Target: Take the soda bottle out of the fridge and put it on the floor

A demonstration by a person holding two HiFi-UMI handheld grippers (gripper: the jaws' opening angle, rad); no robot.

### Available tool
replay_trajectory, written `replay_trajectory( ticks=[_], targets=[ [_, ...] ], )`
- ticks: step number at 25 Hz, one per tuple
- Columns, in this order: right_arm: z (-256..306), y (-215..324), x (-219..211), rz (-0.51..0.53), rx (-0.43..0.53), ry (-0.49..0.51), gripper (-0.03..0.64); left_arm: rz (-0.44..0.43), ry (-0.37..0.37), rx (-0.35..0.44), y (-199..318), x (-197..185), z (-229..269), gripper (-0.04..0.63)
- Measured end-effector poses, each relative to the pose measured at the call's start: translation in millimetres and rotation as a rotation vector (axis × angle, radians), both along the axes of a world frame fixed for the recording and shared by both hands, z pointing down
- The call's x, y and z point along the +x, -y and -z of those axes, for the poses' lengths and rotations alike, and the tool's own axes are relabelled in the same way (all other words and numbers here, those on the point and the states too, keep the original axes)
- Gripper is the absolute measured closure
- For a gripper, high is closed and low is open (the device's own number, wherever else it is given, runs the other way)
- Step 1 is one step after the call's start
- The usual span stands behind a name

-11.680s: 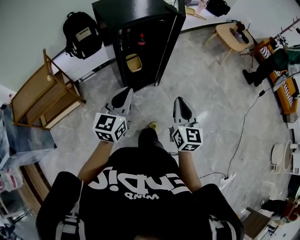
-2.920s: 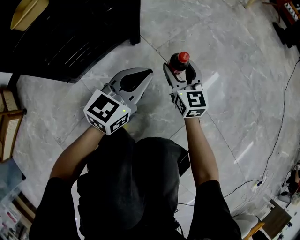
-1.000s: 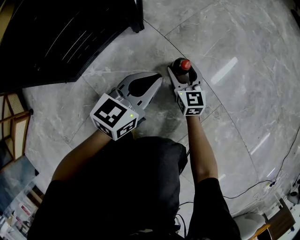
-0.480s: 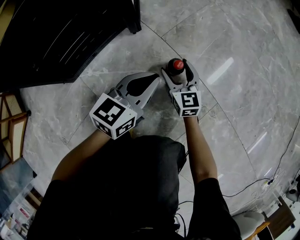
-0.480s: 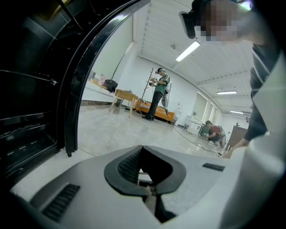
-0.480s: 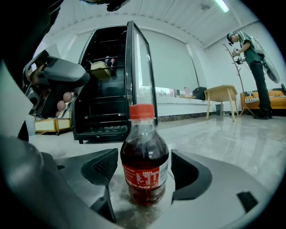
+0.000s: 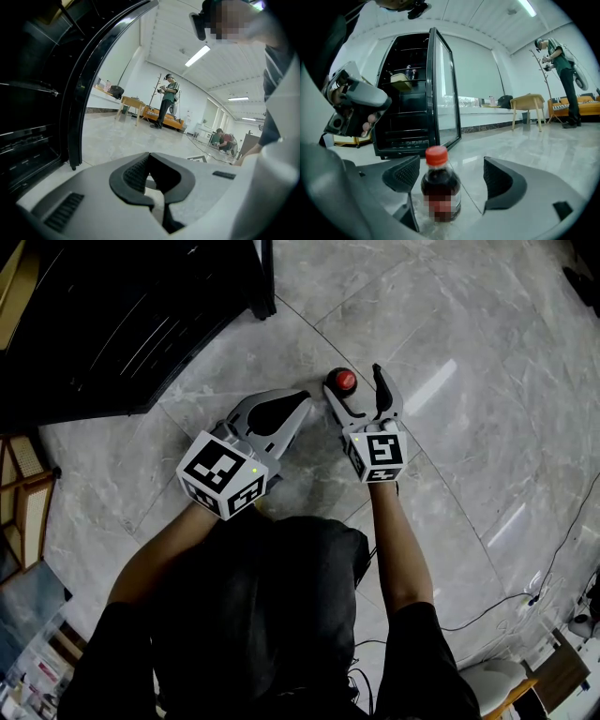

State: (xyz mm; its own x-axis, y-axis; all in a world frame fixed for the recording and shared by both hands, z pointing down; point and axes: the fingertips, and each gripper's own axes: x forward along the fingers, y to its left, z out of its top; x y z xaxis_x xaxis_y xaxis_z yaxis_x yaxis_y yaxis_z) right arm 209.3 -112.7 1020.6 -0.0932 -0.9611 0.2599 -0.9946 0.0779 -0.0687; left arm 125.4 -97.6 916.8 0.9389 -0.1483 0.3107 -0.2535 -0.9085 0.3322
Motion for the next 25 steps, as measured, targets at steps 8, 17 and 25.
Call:
replay_trajectory(
  ticks=[8,17,25],
  targets=[
    [144.1,1.7,19.3,-0.033,-0.005,0.026,0.209,-0.002,0.004,0.060,21.8,18.4,118.7,0.589],
    [376.0,-2.1,17.1,-0.108,0.047,0.120,0.209,0.026,0.012,0.022,33.8,1.6,347.7,0.589],
    [622.8,-42.0,-27.6,-0.104,-0.031,0.178,0.212,-0.030,-0.012,-0.019,13.1,-42.4,578.2,0.589]
  ],
)
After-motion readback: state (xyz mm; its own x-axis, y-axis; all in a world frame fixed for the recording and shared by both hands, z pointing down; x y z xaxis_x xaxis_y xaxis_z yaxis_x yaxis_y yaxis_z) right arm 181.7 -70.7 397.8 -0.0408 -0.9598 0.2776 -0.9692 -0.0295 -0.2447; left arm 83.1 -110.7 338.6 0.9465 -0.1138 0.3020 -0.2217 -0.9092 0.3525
